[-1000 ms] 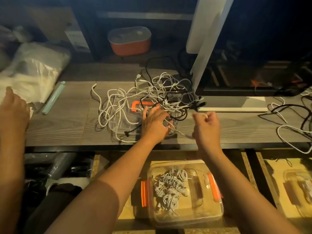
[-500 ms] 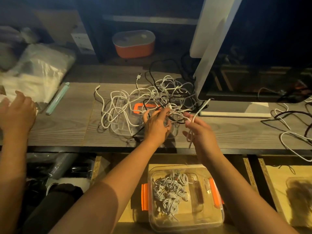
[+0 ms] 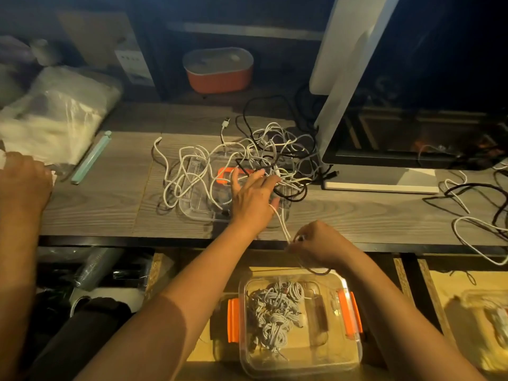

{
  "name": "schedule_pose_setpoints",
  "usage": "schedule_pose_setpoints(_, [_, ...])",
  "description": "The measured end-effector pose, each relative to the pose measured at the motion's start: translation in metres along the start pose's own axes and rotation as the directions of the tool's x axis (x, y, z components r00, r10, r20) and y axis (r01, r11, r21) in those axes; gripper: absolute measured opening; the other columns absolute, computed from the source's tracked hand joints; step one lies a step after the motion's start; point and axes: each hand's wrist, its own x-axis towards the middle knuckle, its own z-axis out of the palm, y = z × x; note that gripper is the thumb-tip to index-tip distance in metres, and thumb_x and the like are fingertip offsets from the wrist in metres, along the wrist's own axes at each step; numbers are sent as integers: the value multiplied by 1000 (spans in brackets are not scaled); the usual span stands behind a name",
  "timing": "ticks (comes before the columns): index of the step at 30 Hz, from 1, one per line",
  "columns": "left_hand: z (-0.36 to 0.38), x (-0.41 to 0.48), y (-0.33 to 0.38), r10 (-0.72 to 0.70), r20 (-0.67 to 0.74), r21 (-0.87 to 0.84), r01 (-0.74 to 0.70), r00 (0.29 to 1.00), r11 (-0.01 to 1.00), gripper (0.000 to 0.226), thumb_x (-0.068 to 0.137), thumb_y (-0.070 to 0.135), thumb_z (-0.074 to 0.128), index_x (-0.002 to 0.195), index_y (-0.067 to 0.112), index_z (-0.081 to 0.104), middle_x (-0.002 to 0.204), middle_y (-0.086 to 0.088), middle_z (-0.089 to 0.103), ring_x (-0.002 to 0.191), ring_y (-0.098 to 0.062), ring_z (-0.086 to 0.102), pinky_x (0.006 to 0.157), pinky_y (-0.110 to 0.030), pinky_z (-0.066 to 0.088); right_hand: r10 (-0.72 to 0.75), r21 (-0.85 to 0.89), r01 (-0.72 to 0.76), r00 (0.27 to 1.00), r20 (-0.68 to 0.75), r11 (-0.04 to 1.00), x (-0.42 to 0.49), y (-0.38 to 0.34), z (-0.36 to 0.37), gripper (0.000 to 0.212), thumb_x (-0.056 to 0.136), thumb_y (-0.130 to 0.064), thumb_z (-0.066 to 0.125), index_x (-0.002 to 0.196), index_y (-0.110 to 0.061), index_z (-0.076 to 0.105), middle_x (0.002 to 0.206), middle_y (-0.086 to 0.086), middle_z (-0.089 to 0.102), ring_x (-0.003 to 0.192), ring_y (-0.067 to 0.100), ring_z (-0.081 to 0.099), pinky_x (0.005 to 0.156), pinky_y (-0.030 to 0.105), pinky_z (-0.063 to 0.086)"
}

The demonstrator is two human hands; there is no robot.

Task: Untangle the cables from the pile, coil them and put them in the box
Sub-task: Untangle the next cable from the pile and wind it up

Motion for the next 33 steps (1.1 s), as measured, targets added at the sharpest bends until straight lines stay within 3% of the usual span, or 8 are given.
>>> schedule_pose_setpoints(5, [5,-3,0,-38,-58,-95,32,998,995,21,79,15,69,100,15,69,106,-4,70,118,-23,55,110,-53,9,-115,467,189,976,-183,864,-11,-9,-2,16,94,-18,52,90,-10,66,84,8,61,74,15,54,72,31,48])
schedule_pose_setpoints(8, [2,-9,0,-62,53,-49,65,997,997,19,86,17,60,104,18,66,121,0,63,131,-17,42,115,-47,-1,-3,795,245,956,-293,556,-13,-16,-6,22,97,-17,48,110,-13,64,98,8,62,90,18,59,87,30,48])
schedule_pose_setpoints(11, [3,-15,-4,-73,137,-18,76,988,997,28,86,13,59,113,20,63,133,3,56,139,-12,29,114,-40,-12,108,967,248,961,-253,64,-14,-26,-15,16,98,-13,44,102,-10,59,101,7,70,105,20,64,98,39,46])
schedule_pose_setpoints(13, [4,-16,-4,-70,134,-19,74,988,997,25,87,14,57,111,20,65,131,5,57,139,-13,30,113,-40,-14,175,953,301,941,-291,-35,-16,-28,-23,15,96,-7,41,92,-8,55,89,8,70,100,22,66,96,41,47])
schedule_pose_setpoints(20, [-3,-15,7,-94,86,-30,96,992,995,27,96,26,45,98,21,71,110,5,67,124,-16,47,111,-43,-4,284,787,148,880,-382,599,-6,2,-18,16,96,-14,46,89,-3,57,91,11,58,86,22,55,83,40,48])
schedule_pose_setpoints(24, [-12,-16,7,18,-118,-45,-23,993,999,36,91,31,39,75,16,68,79,0,69,88,-24,62,109,-50,19,235,385,-42,850,-471,922,-5,31,-11,22,92,-24,57,110,-12,52,112,12,58,98,23,57,80,36,51])
schedule_pose_setpoints(28, [-15,-15,9,120,-190,-32,-128,974,991,34,88,30,41,70,14,65,71,0,63,75,-23,62,106,-43,24,-35,-81,-22,775,-631,996,-8,30,-11,87,80,-32,73,147,-15,21,153,10,23,143,29,15,116,41,17])
schedule_pose_setpoints(33, [-11,-20,16,195,-135,-78,-206,971,975,32,89,27,42,72,12,66,71,-2,62,73,-22,60,101,-42,35,-332,-443,77,778,-533,893,1,7,0,38,86,-26,63,124,-23,58,147,6,39,140,26,22,114,45,16])
